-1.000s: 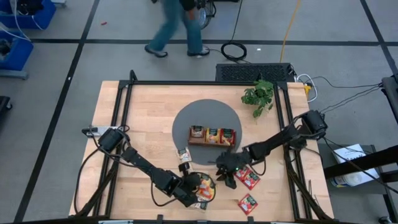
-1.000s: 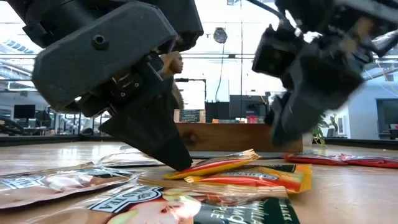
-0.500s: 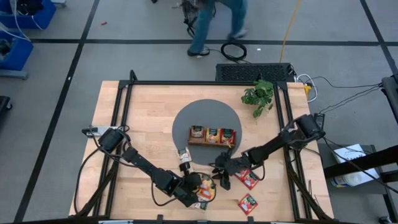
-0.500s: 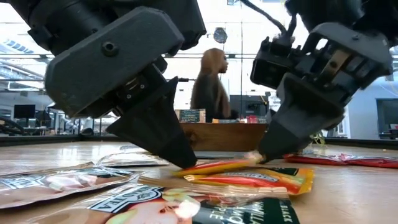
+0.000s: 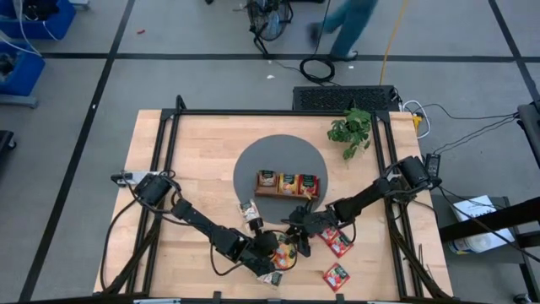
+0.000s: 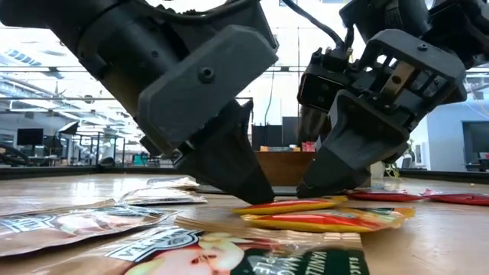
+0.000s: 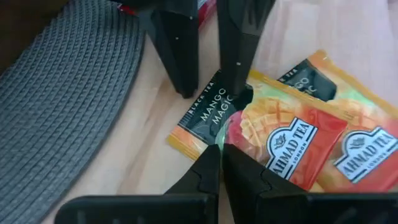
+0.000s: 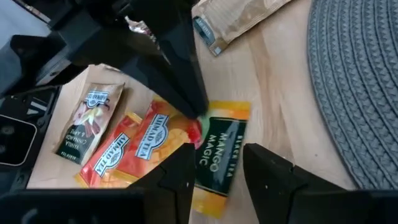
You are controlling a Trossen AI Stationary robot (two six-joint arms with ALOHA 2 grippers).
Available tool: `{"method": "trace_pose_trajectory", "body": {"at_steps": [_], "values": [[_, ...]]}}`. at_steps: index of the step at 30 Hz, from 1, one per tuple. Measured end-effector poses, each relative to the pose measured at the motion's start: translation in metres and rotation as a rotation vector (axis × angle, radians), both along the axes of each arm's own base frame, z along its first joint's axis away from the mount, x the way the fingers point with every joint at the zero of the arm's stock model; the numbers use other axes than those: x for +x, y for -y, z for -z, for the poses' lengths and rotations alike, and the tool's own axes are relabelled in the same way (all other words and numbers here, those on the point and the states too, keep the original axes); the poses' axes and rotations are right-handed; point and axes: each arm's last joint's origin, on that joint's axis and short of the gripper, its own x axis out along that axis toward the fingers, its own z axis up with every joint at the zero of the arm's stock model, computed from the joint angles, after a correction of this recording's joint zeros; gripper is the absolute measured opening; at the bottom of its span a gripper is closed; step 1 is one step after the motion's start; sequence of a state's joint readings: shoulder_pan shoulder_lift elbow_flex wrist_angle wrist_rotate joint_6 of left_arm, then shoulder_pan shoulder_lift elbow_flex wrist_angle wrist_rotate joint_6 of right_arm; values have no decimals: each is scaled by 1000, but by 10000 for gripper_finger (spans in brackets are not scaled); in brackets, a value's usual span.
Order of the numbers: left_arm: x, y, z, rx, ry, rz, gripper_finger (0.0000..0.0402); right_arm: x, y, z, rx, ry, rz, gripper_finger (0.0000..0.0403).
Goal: Pick & Place Tea
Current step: Put the yellow tea bag into the middle section of the wooden organizer
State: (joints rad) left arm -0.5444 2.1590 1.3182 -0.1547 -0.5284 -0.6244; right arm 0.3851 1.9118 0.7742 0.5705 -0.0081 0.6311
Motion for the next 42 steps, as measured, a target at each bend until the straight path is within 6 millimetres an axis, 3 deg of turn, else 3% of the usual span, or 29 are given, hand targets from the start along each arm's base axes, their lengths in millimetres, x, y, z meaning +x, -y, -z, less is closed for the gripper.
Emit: {"method": "trace_pose_trajectory", "body": {"at_steps": [5, 11, 16, 23, 28, 42], "values": [[-4, 3, -7, 76, 25, 7, 26, 0, 1, 1, -10, -5, -10, 123], [-7, 16, -32, 117, 103, 49, 26, -1, 2, 2, -21, -12, -13, 123], [-10, 30, -37, 40, 81, 146, 26, -1, 2, 2, -16, -11, -25, 123], [-7, 33, -32, -7, 62, 201, 26, -1, 2, 2, -15, -8, -32, 123], [-5, 31, -15, -43, 4, 239, 26, -1, 1, 2, -8, -8, -57, 123], [5, 18, -7, -39, -1, 203, 26, 0, -1, 0, 4, 12, -118, 123]]}}
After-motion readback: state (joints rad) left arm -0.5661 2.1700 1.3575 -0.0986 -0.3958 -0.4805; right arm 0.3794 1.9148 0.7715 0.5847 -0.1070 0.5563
